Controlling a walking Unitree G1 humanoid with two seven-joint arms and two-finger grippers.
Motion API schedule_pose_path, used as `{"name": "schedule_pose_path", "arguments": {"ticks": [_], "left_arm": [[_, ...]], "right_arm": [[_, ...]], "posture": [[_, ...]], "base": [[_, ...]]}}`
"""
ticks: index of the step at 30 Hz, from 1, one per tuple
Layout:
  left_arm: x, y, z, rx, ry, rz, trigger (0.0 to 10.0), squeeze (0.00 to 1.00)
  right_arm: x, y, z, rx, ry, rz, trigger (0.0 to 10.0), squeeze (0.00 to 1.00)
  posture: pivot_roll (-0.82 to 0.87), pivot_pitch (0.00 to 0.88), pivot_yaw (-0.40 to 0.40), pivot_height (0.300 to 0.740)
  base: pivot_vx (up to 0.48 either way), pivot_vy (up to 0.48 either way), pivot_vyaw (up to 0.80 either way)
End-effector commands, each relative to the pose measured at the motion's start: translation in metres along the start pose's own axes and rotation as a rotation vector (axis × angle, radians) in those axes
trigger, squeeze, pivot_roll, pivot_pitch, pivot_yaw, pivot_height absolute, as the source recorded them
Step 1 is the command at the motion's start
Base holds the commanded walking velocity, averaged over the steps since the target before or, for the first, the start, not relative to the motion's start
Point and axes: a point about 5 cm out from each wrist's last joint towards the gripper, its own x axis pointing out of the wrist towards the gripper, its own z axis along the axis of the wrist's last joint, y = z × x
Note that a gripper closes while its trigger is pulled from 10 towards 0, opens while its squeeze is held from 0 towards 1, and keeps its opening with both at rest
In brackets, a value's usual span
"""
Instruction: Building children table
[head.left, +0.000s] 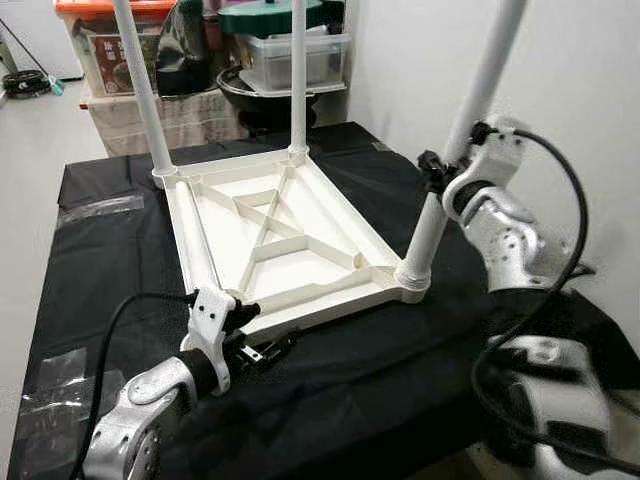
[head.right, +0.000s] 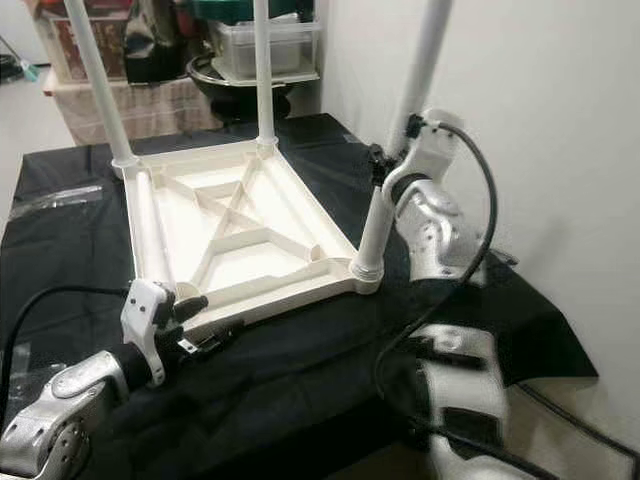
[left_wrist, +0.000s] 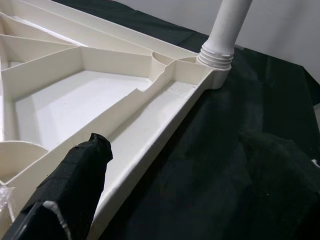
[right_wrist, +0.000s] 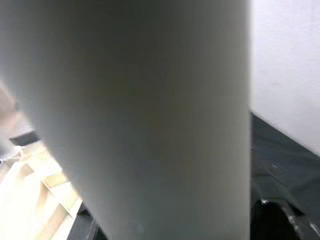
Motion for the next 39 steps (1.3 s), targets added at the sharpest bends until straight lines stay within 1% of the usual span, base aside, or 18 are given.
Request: {"name": "schedule_pose_path", "arguments": {"ticks": [1,4,6,8,9,10,12,15,19,20,21,22,26,27,32,33,34,39], "left_arm": [[0.000,-0.001,0.000,0.001,0.005,-0.005,10.0,0.00],[-0.001,0.000,0.000,0.005,0.007,-0.005,10.0,0.00],[0.000,0.000,0.000,0.005,0.007,-0.007,10.0,0.00],[0.000,0.000,0.000,0.005,0.007,-0.007,10.0,0.00],[0.000,0.000,0.000,0.005,0.007,-0.007,10.0,0.00],[0.000,0.000,0.000,0.006,0.008,-0.008,10.0,0.00],[0.000,0.000,0.000,0.006,0.008,-0.008,10.0,0.00],[0.001,-0.001,0.000,0.007,0.011,-0.016,10.0,0.00],[0.002,0.000,0.001,0.009,0.012,-0.018,10.0,0.00],[0.001,0.001,0.001,0.011,0.012,-0.018,10.0,0.00],[0.001,0.001,0.001,0.011,0.012,-0.018,10.0,0.00],[0.001,0.002,0.001,0.011,0.013,-0.016,10.0,0.00],[0.001,0.001,0.000,0.008,0.015,-0.015,10.0,0.00],[0.002,-0.001,-0.001,0.005,0.015,-0.019,10.0,0.00],[0.002,-0.002,-0.002,0.001,0.014,-0.023,10.0,0.00],[0.002,-0.002,-0.002,0.002,0.013,-0.022,10.0,0.00],[0.002,-0.002,-0.002,0.002,0.013,-0.022,10.0,0.00],[0.001,-0.001,-0.001,0.005,0.012,-0.019,10.0,0.00]], "right_arm": [[0.001,0.001,-0.002,0.034,0.012,0.015,0.0,0.00],[0.005,-0.027,-0.003,-0.067,0.071,0.100,0.0,0.00],[0.009,-0.038,-0.001,-0.092,0.057,-0.022,0.0,0.00],[0.010,-0.035,-0.006,-0.064,-0.001,-0.290,0.0,0.00],[0.010,-0.035,-0.006,-0.064,-0.001,-0.290,0.0,0.00],[0.004,-0.025,-0.020,-0.012,-0.018,-0.494,0.0,0.00],[0.004,-0.025,-0.020,-0.012,-0.018,-0.494,0.0,0.00],[-0.006,0.018,-0.048,0.089,0.019,-0.545,0.0,0.00],[-0.012,0.044,-0.060,0.113,0.058,-0.502,0.0,0.00],[-0.013,0.049,-0.061,0.111,0.069,-0.471,2.2,0.00],[-0.013,0.049,-0.061,0.111,0.069,-0.471,2.2,0.00],[-0.009,0.049,-0.058,0.108,0.071,-0.432,10.0,0.00],[-0.001,0.039,-0.045,0.114,0.065,-0.319,10.0,0.00],[0.001,0.027,-0.034,0.112,0.030,-0.278,10.0,1.00],[0.005,0.002,-0.008,0.071,-0.030,-0.142,10.0,1.00],[0.003,-0.003,0.006,0.042,-0.061,-0.026,10.0,0.00],[0.003,-0.003,0.006,0.042,-0.061,-0.026,10.0,0.00],[-0.016,0.006,0.029,-0.088,-0.100,0.394,10.0,0.00]], "posture": [[0.07,0.000,-0.060,0.740],[0.07,0.000,-0.063,0.740],[0.07,0.000,-0.064,0.740],[0.07,0.000,-0.060,0.740],[0.07,0.000,-0.060,0.740],[0.07,0.000,-0.055,0.740],[0.07,0.000,-0.055,0.740],[0.08,0.000,-0.052,0.740],[0.08,0.000,-0.056,0.740],[0.08,0.000,-0.056,0.740],[0.08,0.000,-0.056,0.740],[0.08,0.000,-0.056,0.740],[0.06,0.000,-0.053,0.740],[0.06,0.000,-0.056,0.740],[0.06,0.000,-0.060,0.740],[0.06,0.000,-0.062,0.740],[0.06,0.000,-0.062,0.740],[0.06,0.000,-0.058,0.740]], "base": [[0.000,0.000,0.00],[0.000,0.000,0.00],[0.000,0.000,0.00],[0.000,0.000,0.00],[0.000,0.000,0.00],[0.000,0.000,0.00],[0.000,0.000,0.00],[0.000,0.000,0.00],[0.000,0.000,0.00],[0.000,0.000,0.00],[0.000,0.000,0.00],[0.000,0.000,0.00],[0.000,0.000,0.00],[0.000,0.000,0.00],[0.000,0.000,0.00],[0.000,0.000,0.00],[0.000,0.000,0.00],[0.000,0.000,0.00]]}}
